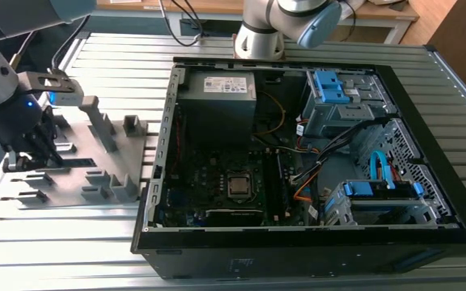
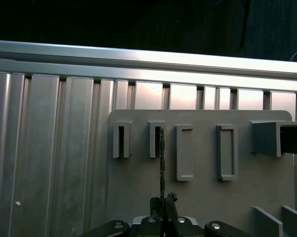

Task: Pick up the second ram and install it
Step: 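Pick up the second ram and move it above second insertion slot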

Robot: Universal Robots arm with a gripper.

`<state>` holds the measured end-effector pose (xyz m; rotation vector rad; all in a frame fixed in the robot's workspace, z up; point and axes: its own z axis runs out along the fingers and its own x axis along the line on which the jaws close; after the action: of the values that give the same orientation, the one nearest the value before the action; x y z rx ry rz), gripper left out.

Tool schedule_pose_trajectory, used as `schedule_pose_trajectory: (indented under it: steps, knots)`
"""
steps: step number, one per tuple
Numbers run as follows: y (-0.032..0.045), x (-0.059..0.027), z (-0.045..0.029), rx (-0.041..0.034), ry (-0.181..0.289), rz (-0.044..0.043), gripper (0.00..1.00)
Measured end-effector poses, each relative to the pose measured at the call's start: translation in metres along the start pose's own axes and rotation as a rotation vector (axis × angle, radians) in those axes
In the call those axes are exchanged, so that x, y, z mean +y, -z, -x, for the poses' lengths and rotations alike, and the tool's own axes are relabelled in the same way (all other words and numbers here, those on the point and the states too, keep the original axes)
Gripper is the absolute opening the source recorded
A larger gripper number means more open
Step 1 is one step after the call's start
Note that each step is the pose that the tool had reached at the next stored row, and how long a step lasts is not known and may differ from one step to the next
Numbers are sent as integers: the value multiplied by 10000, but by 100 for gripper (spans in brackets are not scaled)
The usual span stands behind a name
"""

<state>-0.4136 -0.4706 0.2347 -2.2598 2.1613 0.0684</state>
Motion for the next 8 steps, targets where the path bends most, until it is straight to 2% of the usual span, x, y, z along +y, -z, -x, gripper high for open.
schedule_pose_trajectory:
  steps: [8]
  knots:
    - [92, 2, 4, 0, 0, 1, 14]
